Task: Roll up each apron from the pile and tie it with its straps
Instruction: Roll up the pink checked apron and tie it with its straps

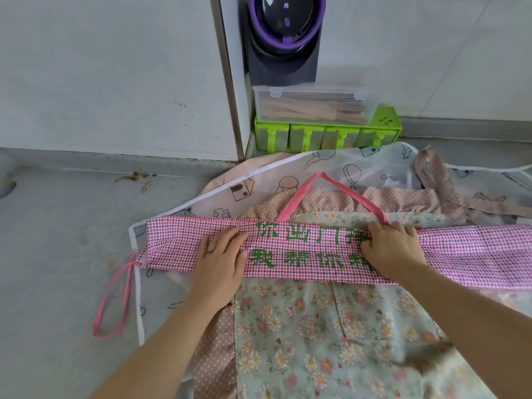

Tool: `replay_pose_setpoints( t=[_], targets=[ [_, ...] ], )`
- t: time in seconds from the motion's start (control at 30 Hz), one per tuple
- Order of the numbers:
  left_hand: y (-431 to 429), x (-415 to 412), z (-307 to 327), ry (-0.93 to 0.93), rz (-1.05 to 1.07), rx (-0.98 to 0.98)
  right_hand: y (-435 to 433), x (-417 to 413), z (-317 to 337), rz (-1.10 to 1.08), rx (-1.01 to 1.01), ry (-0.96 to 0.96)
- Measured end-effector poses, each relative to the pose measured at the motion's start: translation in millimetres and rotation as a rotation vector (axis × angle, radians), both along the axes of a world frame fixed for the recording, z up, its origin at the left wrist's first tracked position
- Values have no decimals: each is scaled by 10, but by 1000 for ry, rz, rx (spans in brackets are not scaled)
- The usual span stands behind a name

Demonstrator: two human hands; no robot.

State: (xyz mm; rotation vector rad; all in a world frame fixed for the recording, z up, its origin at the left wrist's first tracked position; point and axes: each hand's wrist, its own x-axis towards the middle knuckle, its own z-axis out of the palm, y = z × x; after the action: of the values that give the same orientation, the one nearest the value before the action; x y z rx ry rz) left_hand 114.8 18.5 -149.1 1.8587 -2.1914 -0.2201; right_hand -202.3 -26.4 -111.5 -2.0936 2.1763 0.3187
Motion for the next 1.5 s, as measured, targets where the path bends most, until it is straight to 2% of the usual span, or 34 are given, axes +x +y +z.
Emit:
replay_pose_setpoints(
  t=[0.13,0.23,0.3,0.37,0.47,0.53,0.7,0.97,1.07,1.2,1.33,1.4,1.5],
  targets=[
    [6,141,66,-20,5,16,99,82,-2,46,-240,33],
    [123,272,147,86,171,-129,205,298,16,279,-459,-165],
    [246,373,161,165,331,-239,341,557,46,477,-422,-307],
    [386,486,184,230,523,-289,464,830,22,639,-322,-365],
    [520,631,233,365,814,-225,524,1099,-56,695,-208,-283],
    [562,730,247,369,906,-131,511,1191,-104,659,-172,-257],
    [516,915,144,395,817,-54,500,1245,-138,618,-137,-212],
    [389,912,203,503,877,-102,499,1223,-72,579,-100,-361],
    [303,892,244,752,977,-149,503,1195,-49,562,-142,-414],
    [199,835,418,1329,953,-227,519,1157,-20,538,-208,-481],
    [104,879,642,1535,798,-206,509,1120,21,531,-219,-516],
    [72,929,712,1533,727,-163,499,1112,40,507,-221,-536],
    [65,980,753,1351,680,-163,502,1106,73,490,-226,-578]
  ],
)
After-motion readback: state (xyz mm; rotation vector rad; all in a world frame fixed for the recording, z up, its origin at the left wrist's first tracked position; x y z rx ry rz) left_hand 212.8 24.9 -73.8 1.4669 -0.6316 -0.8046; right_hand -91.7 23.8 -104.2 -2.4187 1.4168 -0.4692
